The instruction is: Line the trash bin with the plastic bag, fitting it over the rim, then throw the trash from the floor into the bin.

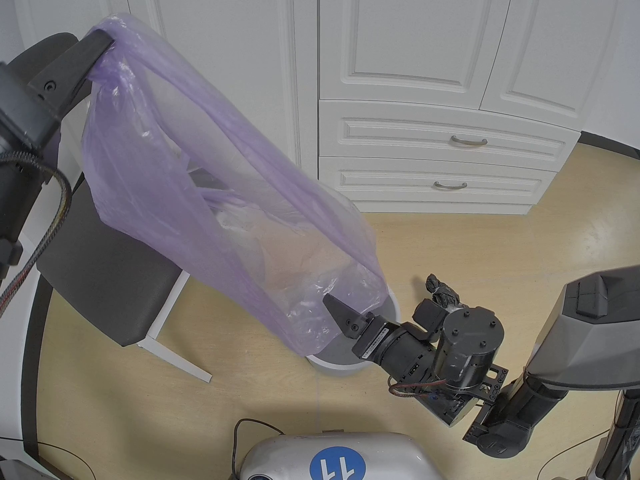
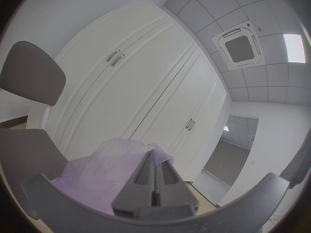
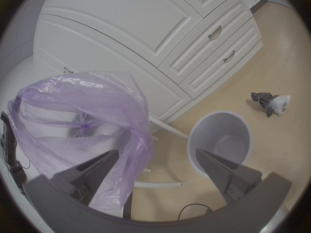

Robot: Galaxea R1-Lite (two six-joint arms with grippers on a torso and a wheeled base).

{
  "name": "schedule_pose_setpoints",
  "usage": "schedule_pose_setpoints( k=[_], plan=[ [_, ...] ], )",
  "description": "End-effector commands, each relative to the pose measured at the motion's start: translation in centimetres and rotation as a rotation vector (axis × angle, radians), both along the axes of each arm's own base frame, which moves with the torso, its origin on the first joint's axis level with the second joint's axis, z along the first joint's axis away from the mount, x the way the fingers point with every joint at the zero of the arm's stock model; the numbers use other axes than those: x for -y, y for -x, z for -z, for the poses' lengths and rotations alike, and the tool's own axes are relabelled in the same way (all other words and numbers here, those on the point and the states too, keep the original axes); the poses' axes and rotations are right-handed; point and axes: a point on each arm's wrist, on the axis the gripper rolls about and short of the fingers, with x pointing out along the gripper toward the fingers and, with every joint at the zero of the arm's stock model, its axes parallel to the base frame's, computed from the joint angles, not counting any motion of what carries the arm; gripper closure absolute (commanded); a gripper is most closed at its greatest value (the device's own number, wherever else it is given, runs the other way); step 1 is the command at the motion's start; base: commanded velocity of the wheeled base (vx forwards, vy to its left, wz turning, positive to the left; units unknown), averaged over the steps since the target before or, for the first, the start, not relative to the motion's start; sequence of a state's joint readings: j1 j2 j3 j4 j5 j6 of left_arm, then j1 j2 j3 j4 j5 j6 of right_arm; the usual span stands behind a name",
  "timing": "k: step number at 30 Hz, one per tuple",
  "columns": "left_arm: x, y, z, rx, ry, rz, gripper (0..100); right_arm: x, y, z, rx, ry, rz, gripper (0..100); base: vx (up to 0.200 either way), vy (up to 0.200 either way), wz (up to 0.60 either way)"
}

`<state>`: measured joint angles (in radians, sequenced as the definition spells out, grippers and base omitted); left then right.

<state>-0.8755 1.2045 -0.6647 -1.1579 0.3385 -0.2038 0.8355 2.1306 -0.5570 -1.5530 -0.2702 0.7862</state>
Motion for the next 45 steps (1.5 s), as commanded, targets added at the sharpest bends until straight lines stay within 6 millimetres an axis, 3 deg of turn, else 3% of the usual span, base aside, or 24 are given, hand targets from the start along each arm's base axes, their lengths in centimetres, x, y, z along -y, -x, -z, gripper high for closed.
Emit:
schedule_pose_setpoints(
  k=[1, 25, 26, 40, 45],
  plan=[
    [0.0, 0.0, 0.0, 0.001, 0.002, 0.0, 100, 0.0, -0.2, -0.5, 0.021, -0.026, 0.005, 0, 0.0, 0.0, 0.0],
    [0.6, 0.3, 0.3, -0.009, -0.007, 0.037, 100, -0.8, -0.4, -1.1, 0.045, -0.052, 0.03, 0, 0.0, 0.0, 0.0],
    [0.6, 0.3, 0.3, -0.01, -0.008, 0.037, 100, -0.7, -0.4, -1.1, 0.044, -0.051, 0.028, 100, 0.0, 0.0, 0.0],
    [0.7, 0.1, 0.6, -0.016, -0.018, 0.035, 100, 1.1, 0.7, -1.3, 0.103, 0.114, 0.009, 100, 0.0, 0.0, 0.0],
    [0.9, 0.0, 1.8, -0.048, -0.062, 0.034, 100, 3.2, -0.8, -1.5, 0.159, 0.215, 0.079, 100, 0.0, 0.0, 0.0]
  ],
)
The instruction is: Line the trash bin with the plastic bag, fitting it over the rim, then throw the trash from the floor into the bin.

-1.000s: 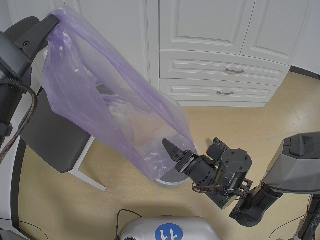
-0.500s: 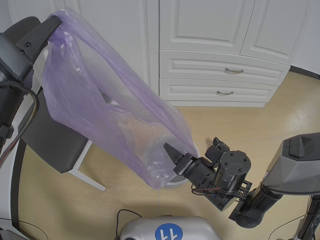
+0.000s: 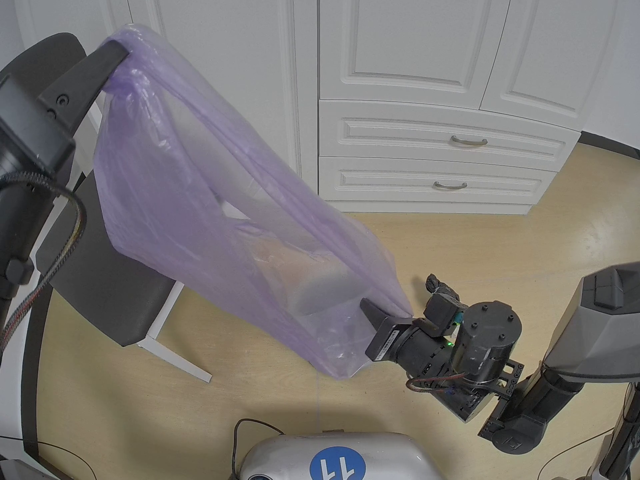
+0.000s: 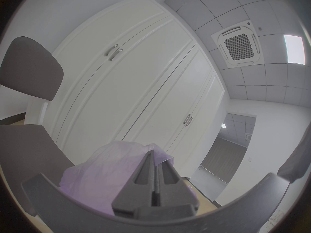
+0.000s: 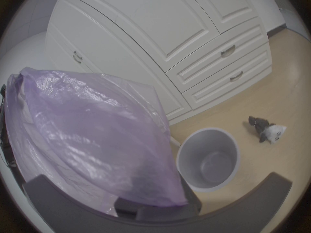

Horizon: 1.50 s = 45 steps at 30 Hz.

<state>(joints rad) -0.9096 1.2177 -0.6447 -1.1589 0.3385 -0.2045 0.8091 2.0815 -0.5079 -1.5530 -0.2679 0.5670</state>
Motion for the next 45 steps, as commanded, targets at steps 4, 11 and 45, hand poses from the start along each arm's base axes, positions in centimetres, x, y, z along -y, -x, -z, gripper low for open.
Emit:
schedule_pose_setpoints(
  k=[4, 11, 45],
  plan=[
    [0.4, -0.3, 2.9, -0.078, -0.119, 0.005, 100, 3.4, -1.7, -2.2, 0.107, 0.053, 0.113, 100, 0.0, 0.0, 0.0],
    [0.8, -0.7, 7.7, -0.317, -0.463, 0.015, 100, 8.4, -0.2, -6.7, 0.065, 0.128, 0.142, 100, 0.0, 0.0, 0.0],
    [0.1, -2.9, 9.7, -0.437, -0.583, -0.075, 100, 17.4, 10.4, -9.2, 0.086, 0.903, 0.13, 100, 0.0, 0.0, 0.0]
  ],
)
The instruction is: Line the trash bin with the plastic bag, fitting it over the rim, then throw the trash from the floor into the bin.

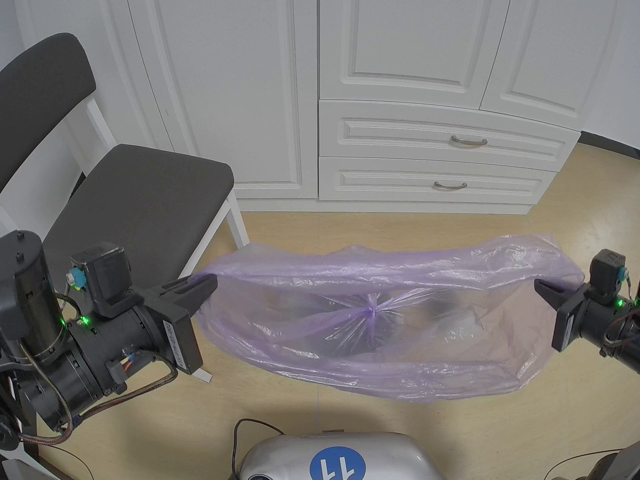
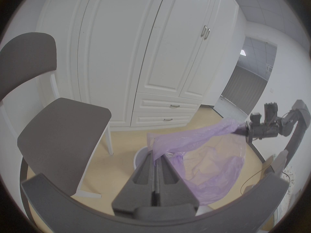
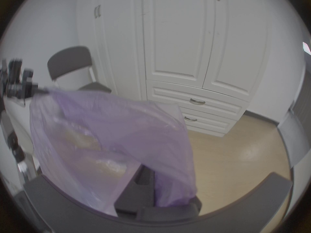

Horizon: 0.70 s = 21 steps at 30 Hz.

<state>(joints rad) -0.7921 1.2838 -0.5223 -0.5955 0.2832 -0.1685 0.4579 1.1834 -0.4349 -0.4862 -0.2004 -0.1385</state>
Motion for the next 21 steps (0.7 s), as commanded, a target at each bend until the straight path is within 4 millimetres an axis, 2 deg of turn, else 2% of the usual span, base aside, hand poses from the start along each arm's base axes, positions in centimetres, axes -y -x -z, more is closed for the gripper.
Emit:
schedule_pose_setpoints(
  k=[1, 10, 21],
  plan=[
    [-0.4, 0.2, -0.4, 0.034, 0.014, -0.005, 100, 1.3, 2.7, 1.2, -0.023, 0.136, -0.034, 100, 0.0, 0.0, 0.0],
    [-0.7, 0.5, 0.9, 0.022, -0.053, 0.014, 100, 2.3, 4.8, 1.7, -0.069, 0.267, -0.098, 100, 0.0, 0.0, 0.0],
    [-2.4, 1.0, 0.8, 0.118, 0.049, 0.152, 100, 2.8, 6.1, 1.7, -0.07, 0.301, -0.175, 100, 0.0, 0.0, 0.0]
  ],
)
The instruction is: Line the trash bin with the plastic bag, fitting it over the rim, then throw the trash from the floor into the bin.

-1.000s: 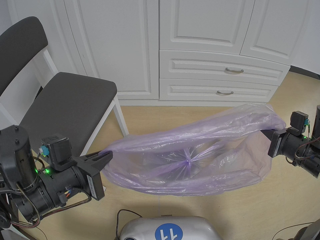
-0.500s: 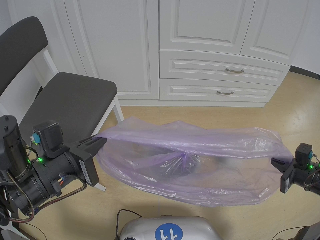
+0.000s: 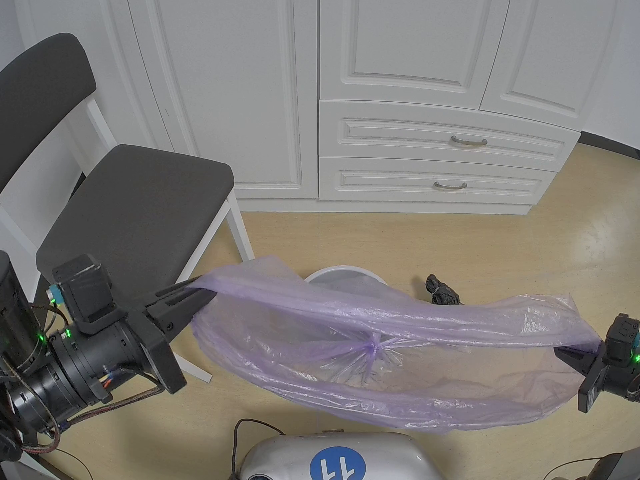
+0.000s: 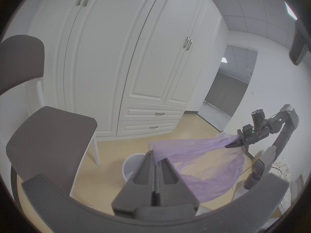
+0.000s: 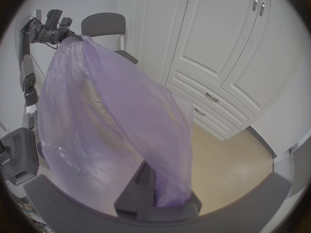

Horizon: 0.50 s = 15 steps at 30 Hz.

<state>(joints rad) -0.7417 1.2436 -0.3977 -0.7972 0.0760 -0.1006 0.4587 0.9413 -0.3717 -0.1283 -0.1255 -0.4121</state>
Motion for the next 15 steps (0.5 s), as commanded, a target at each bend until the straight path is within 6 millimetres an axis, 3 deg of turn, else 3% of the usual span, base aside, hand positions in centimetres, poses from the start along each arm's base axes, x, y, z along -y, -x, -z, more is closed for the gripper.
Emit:
schedule_pose_setpoints(
  k=[1, 15],
  plan=[
    [-0.97, 0.24, 0.09, 0.011, 0.01, -0.011, 100, 0.23, 0.58, -0.24, 0.026, -0.005, -0.014, 100, 0.0, 0.0, 0.0],
    [-1.57, 0.25, 0.09, 0.045, -0.022, -0.03, 100, 0.98, 1.32, -1.09, 0.008, 0.039, 0.0, 100, 0.0, 0.0, 0.0]
  ],
)
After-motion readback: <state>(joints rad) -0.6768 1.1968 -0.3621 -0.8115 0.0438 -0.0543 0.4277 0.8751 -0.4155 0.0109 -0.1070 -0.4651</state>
